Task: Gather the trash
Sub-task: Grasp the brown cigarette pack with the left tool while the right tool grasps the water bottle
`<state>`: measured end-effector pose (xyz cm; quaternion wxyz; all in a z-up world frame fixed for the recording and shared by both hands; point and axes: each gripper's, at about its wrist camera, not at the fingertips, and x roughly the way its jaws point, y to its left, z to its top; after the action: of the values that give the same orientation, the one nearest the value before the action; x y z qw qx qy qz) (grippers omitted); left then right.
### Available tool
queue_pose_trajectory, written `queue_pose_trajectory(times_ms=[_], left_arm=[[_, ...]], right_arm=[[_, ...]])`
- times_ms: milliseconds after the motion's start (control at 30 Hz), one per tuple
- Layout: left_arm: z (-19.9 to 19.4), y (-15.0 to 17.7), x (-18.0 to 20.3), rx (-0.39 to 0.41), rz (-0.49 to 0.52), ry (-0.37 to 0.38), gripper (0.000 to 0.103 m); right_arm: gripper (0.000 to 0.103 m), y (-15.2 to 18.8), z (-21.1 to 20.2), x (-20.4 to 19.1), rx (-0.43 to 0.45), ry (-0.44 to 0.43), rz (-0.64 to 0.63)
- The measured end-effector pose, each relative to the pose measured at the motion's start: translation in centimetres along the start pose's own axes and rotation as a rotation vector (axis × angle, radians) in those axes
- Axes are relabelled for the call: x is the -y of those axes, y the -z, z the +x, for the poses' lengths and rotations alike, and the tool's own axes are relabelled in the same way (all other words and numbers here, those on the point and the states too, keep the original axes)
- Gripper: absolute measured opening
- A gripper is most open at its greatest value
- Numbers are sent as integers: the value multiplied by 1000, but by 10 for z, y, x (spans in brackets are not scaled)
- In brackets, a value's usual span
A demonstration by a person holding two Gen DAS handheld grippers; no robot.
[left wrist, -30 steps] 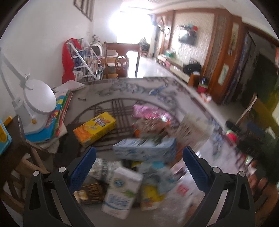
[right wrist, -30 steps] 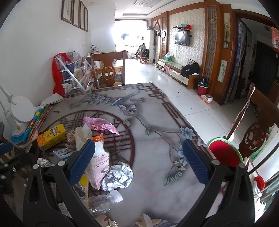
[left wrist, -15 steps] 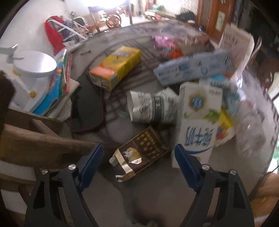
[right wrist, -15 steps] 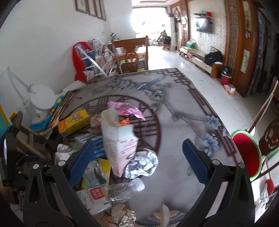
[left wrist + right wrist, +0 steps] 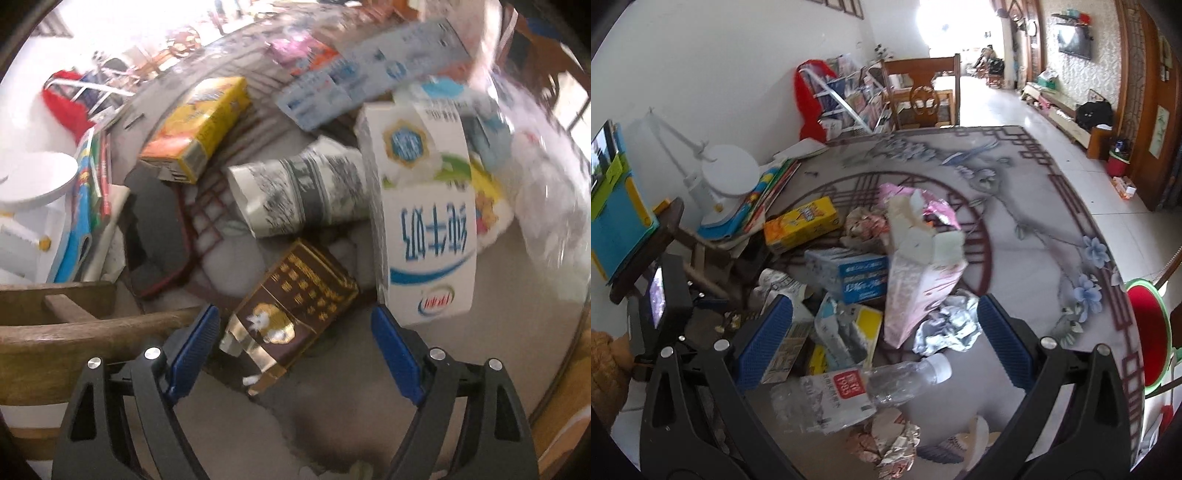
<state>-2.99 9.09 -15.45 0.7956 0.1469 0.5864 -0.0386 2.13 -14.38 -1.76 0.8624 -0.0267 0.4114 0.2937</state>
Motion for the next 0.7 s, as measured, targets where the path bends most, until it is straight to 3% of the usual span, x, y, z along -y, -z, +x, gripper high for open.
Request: queue_pose_trajectory(times_ms=[167,433,600,700], left_arm=[[2,8,11,-11,-15,46,79],[-18,12,38,45,-154,269,78],[-17,15,33,35,-210,196,80],[-9,12,22,25,-276,224,80]], right_arm=[[99,3,2,-11,-19,-30,-36],[99,1,5,-19,-48,-77,-42],[99,4,12,-27,-79,-102,-45],[99,8,18,-27,-109,-125,-28]])
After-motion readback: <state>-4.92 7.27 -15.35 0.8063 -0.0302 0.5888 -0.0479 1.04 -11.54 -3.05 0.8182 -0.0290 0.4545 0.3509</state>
